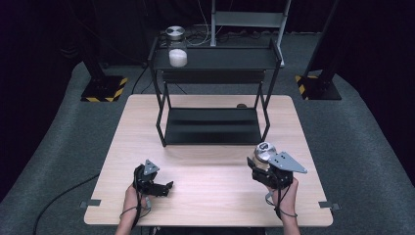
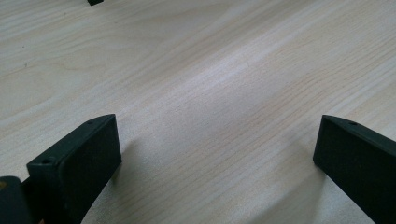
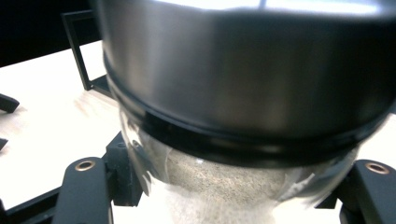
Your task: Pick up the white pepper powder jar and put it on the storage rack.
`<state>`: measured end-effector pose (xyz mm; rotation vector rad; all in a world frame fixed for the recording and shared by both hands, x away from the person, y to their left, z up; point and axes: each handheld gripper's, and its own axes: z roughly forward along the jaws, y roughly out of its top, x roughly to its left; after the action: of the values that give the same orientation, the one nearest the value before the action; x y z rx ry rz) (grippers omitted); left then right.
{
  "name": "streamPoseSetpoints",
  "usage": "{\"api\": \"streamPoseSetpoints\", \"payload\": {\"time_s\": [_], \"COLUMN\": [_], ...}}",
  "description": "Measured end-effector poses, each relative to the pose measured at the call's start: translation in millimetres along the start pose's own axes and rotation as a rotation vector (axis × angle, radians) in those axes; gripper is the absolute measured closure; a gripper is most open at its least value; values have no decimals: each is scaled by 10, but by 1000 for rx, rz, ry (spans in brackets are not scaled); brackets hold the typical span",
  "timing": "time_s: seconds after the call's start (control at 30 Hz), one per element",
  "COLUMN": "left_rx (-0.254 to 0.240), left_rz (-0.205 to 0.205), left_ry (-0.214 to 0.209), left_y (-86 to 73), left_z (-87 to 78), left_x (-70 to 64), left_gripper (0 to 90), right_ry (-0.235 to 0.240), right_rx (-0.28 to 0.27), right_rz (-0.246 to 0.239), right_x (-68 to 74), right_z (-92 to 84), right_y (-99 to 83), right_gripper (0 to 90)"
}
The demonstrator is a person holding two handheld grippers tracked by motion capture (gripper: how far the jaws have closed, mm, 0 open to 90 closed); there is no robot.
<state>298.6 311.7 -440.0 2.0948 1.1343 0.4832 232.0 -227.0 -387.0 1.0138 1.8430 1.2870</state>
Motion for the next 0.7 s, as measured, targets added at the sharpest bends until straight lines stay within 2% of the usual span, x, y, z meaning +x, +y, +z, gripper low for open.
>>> {"api": "streamPoseSetpoints", "payload": {"time_s": [0.47, 0.7], "left_rx": [0, 1], "left_rz": [0, 0], "left_ry": [0, -1], "left_y": [0, 2], "left_z": [0, -1], "left_x": [-1, 1], "left_gripper": [0, 0], "right_ry": [10, 30], "right_rx": [21, 22], "right_rz": [-1, 1], "right_x": [-129, -193], "right_z": [237, 313], "right_y": [230, 369], "right_gripper": [299, 299]}}
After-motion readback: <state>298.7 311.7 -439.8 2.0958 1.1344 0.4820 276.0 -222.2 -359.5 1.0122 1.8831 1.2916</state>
